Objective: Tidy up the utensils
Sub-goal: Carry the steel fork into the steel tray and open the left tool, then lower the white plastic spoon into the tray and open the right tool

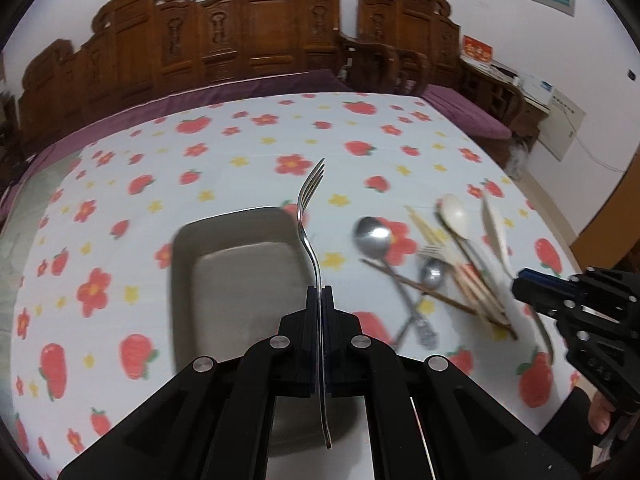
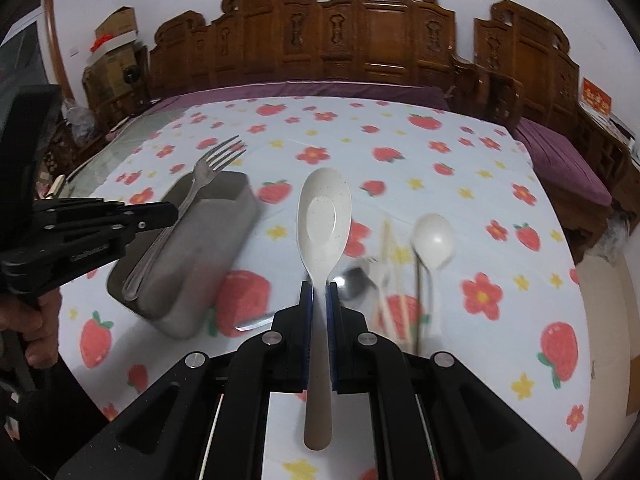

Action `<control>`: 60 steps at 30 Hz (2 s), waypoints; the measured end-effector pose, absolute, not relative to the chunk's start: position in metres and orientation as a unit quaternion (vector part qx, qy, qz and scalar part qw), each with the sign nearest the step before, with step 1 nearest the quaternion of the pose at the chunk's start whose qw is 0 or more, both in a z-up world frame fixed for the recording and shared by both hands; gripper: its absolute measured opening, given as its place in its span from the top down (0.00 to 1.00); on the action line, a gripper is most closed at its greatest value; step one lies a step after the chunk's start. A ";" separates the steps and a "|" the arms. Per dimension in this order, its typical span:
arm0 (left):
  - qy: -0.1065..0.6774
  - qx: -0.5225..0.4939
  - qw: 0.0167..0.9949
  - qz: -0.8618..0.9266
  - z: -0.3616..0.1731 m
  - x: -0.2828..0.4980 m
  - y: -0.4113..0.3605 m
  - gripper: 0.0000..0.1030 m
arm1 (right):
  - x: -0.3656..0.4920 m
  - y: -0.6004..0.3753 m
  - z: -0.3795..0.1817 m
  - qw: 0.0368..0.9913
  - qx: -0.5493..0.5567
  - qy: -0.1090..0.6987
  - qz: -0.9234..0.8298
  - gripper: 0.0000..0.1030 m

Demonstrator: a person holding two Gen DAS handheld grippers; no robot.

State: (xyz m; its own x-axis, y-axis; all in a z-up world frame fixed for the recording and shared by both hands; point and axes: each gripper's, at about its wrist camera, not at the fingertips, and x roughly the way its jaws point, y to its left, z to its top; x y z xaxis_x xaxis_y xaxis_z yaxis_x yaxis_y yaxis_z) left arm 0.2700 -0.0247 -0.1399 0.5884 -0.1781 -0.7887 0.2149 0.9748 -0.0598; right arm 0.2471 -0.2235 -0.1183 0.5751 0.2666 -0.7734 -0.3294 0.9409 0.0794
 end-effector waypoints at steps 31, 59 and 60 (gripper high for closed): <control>0.516 0.013 0.855 -0.060 -0.213 0.295 0.016 0.98 | 0.240 -0.188 -0.119 0.880 -0.046 0.436 0.181 0.92; 0.388 -0.006 0.921 -0.040 -0.118 0.220 0.113 0.18 | 0.276 -0.083 -0.130 0.861 -0.023 0.453 0.230 0.92; 0.385 -0.007 0.922 -0.037 -0.116 0.219 0.117 0.16 | 0.279 -0.078 -0.133 0.859 -0.022 0.457 0.231 0.92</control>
